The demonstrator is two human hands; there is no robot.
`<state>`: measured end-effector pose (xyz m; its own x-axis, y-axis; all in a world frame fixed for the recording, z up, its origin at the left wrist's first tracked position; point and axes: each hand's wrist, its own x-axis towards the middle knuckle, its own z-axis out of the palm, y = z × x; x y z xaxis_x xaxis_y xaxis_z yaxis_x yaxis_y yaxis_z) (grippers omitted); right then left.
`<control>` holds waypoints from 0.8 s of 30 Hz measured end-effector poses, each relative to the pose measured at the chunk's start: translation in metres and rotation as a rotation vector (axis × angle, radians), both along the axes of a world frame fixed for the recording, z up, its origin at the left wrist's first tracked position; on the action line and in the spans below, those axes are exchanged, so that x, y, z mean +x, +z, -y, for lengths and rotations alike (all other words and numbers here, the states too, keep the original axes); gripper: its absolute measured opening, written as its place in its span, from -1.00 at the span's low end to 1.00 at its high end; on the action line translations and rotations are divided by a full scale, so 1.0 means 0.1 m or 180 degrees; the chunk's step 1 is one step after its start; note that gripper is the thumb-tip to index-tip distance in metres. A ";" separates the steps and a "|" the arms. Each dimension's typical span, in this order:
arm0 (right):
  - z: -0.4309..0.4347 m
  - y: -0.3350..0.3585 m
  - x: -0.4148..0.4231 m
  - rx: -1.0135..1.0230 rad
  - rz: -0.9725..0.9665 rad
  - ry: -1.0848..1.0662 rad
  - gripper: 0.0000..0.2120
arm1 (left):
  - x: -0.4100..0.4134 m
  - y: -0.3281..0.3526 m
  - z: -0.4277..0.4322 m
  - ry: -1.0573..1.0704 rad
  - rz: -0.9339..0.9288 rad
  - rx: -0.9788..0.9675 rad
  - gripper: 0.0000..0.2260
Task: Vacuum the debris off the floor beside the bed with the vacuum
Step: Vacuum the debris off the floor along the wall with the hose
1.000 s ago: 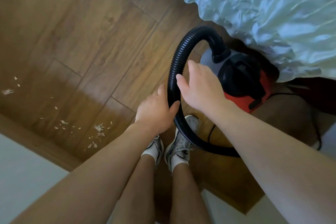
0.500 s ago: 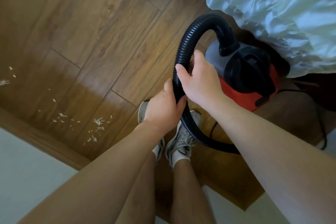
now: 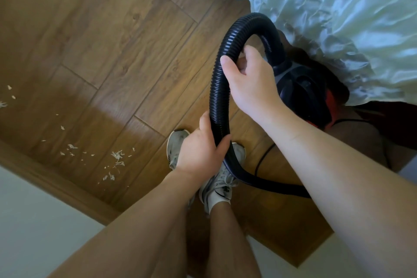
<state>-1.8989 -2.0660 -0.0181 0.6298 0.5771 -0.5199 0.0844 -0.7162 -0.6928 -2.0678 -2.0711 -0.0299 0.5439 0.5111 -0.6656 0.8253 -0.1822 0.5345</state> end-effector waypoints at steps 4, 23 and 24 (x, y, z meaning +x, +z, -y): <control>0.10 0.09 -0.05 0.0111 -0.0118 0.0175 -0.58 | 0.02 0.02 -0.09 -0.0004 0.0099 0.0078 -0.42; -0.04 0.19 0.01 0.0281 0.0124 0.0318 -0.73 | -0.02 0.10 -0.07 0.0328 0.0178 -0.0086 -0.38; -0.05 0.19 0.02 0.0287 0.0108 0.0293 -0.71 | -0.02 0.09 -0.06 0.0354 0.0150 -0.0100 -0.43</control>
<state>-1.8969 -2.0606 0.0014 0.5885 0.6767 -0.4425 0.1713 -0.6393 -0.7497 -2.0699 -2.0648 -0.0207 0.5162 0.5491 -0.6573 0.8132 -0.0735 0.5773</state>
